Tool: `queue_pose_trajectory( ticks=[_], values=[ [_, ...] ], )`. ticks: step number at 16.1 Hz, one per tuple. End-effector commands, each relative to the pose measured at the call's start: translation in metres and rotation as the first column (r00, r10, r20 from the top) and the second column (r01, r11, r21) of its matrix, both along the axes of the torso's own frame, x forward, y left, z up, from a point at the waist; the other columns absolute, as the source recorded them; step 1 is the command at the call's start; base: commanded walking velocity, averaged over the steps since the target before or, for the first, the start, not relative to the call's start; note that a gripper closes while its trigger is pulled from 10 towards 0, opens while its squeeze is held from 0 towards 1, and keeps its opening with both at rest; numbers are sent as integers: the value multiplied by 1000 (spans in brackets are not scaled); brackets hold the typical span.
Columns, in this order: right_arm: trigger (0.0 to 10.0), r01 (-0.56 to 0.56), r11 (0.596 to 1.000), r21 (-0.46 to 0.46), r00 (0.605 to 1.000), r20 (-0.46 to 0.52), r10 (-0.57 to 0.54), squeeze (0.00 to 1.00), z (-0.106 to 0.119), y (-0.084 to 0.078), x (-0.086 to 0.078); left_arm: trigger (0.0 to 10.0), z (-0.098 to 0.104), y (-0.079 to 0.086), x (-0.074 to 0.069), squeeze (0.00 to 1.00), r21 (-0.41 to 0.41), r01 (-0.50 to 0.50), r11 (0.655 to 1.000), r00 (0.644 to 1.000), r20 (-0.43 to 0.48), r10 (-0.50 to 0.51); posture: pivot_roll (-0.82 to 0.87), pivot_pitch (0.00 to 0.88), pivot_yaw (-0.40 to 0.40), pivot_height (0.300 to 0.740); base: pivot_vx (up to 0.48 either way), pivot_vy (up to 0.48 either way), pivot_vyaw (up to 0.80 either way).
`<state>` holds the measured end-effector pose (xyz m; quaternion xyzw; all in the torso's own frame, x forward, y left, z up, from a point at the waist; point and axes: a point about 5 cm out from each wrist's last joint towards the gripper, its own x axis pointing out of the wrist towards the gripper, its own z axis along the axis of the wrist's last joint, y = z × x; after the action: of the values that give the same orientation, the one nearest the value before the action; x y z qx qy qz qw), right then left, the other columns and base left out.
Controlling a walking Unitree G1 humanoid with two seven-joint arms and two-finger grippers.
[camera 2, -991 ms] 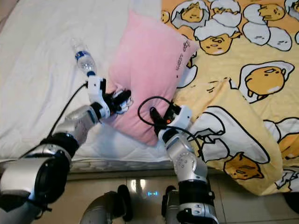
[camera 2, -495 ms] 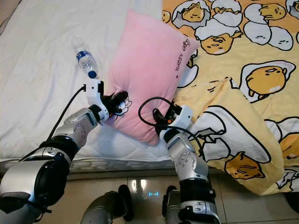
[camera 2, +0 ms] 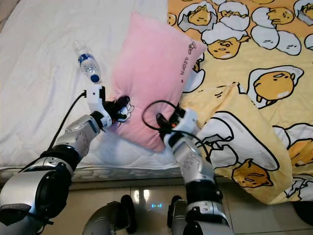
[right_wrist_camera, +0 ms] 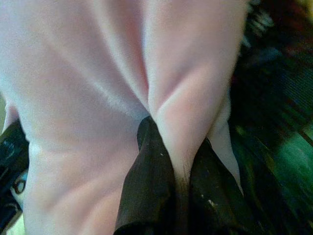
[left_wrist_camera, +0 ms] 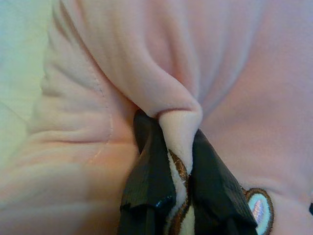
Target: Clean up the room
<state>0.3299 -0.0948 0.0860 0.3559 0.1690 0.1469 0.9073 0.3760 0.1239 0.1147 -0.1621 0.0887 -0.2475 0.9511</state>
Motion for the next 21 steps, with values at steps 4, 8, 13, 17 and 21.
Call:
queue_pose_trajectory(
  ticks=[4,8,13,17,21],
  values=[
    [0,44,999,23,988,144,-46,0,38,-21,26,0,11,-6,0,0,-84,48,995,996,82,-41,-126,2,46,740,0,0,0],
    [0,121,985,-124,918,391,-64,0,98,-49,47,0,71,-2,14,0,-67,12,998,950,312,10,-59,0,20,740,0,0,0],
    [0,195,968,-159,880,464,-101,0,117,-67,57,0,100,20,13,0,-39,-86,996,898,431,94,-31,0,-7,740,0,0,0],
    [0,192,957,-219,892,446,-77,0,93,-63,49,0,90,18,11,0,24,-110,994,906,414,90,-52,0,1,740,0,360,0],
    [0,226,933,-281,879,471,-71,0,88,-73,47,0,79,17,13,0,-8,-178,984,915,366,168,-63,0,11,740,0,480,0]
  ],
)
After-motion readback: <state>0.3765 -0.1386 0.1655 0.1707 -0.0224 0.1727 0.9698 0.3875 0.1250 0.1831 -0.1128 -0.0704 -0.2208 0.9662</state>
